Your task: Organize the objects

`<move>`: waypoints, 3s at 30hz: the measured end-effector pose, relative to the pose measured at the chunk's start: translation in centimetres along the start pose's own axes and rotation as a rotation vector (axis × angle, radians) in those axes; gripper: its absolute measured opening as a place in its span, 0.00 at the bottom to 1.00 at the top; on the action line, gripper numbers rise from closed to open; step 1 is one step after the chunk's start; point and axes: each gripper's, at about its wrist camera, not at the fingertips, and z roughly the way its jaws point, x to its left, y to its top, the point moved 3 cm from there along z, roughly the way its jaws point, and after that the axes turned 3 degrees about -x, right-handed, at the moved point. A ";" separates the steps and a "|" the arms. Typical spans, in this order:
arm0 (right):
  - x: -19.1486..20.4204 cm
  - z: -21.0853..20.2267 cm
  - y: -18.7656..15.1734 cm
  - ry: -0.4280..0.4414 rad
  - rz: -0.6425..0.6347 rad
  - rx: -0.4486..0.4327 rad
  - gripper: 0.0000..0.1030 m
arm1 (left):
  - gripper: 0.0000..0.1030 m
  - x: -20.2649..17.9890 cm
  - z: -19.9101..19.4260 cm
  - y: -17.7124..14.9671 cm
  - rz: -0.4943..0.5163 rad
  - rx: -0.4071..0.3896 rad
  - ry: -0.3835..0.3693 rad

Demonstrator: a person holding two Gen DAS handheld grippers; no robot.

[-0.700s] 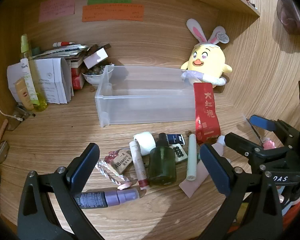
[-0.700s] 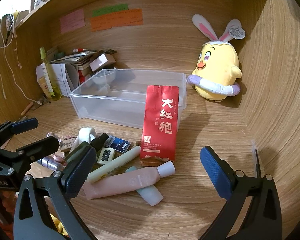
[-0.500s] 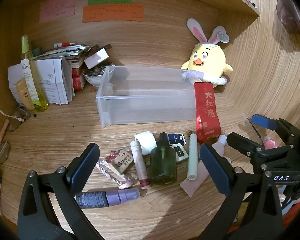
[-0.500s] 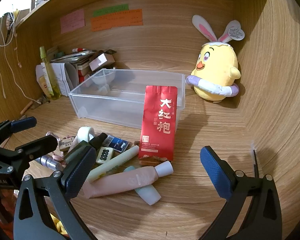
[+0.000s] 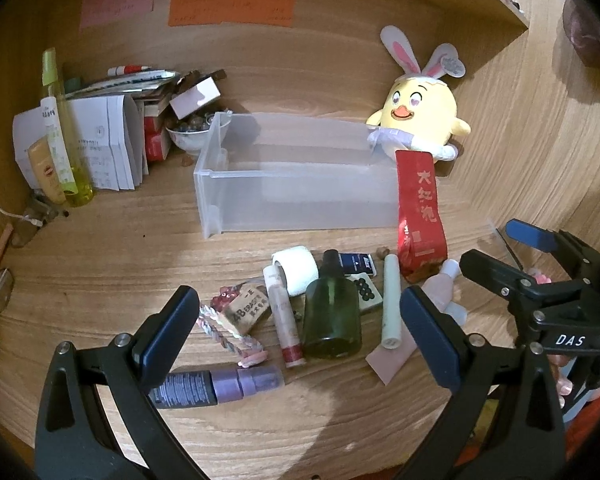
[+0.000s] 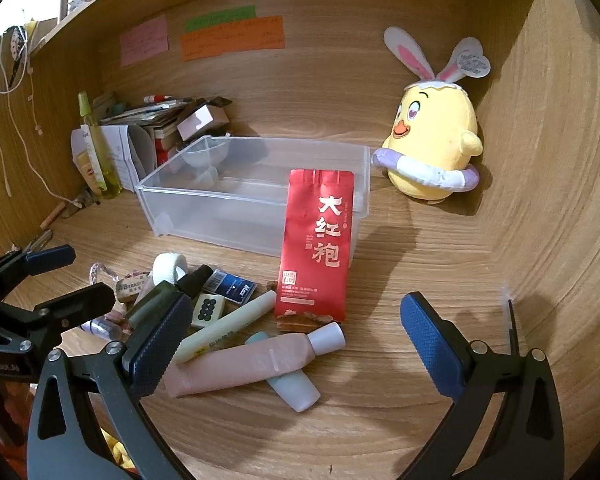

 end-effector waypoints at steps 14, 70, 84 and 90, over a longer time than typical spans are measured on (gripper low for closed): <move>0.7 1.8 0.5 0.010 -0.008 0.025 1.00 | 0.99 1.2 0.5 0.2 -0.003 0.009 0.009; -2.1 6.9 0.9 -0.031 0.090 0.100 0.51 | 0.33 6.8 -0.1 -4.9 -0.094 0.053 0.023; -1.5 4.5 2.9 -0.021 0.071 0.009 0.51 | 0.25 5.0 -2.2 -2.0 -0.063 -0.049 -0.028; -1.6 3.9 3.8 -0.010 0.075 -0.027 0.51 | 0.24 4.3 -2.0 0.2 -0.030 -0.084 -0.030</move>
